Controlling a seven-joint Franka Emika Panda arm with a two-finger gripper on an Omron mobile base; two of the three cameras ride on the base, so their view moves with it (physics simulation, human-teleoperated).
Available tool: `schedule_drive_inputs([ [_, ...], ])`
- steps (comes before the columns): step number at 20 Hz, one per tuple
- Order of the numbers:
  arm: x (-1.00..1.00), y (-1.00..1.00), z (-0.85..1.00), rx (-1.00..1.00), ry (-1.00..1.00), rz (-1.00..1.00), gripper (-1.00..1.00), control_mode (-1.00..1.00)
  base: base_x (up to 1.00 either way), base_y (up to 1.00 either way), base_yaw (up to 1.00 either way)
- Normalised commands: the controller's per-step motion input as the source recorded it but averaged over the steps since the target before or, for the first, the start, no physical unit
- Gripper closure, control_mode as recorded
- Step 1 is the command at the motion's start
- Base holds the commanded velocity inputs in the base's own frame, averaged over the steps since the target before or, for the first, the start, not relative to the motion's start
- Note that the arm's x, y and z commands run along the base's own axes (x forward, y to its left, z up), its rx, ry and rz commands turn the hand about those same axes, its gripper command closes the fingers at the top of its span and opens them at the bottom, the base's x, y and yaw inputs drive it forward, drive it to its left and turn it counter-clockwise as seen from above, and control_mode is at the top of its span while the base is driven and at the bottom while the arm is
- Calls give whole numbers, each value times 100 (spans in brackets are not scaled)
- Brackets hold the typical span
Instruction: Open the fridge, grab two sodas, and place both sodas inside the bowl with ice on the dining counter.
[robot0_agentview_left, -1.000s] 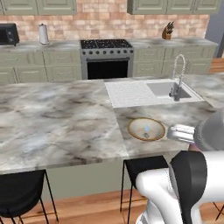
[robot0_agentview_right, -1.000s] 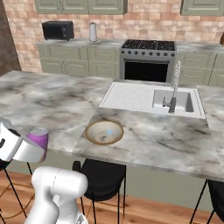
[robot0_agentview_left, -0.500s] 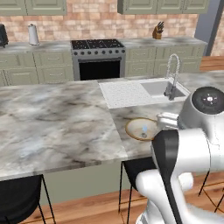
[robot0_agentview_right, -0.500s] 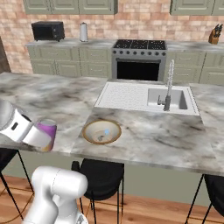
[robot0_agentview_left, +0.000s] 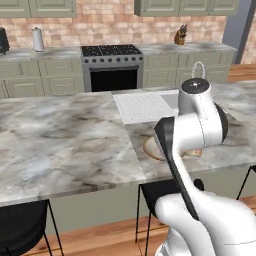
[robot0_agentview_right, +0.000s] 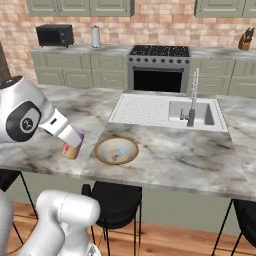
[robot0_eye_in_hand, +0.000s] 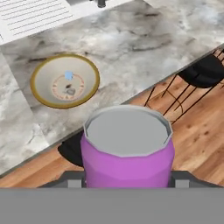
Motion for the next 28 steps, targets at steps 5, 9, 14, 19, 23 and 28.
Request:
schedule_drive_inputs([
  [5,92,-13,-53,3,11,6,100,-100,0,0,0],
  [9,72,-31,-41,7,8,8,100,-100,0,0,0],
  [14,67,-33,-41,8,11,9,100,-100,0,0,0],
  [19,62,-20,-47,4,9,9,100,-100,0,0,0],
  [23,50,-2,-45,1,8,7,100,-100,0,0,0],
  [28,45,0,-44,0,8,5,100,-100,0,0,0],
])
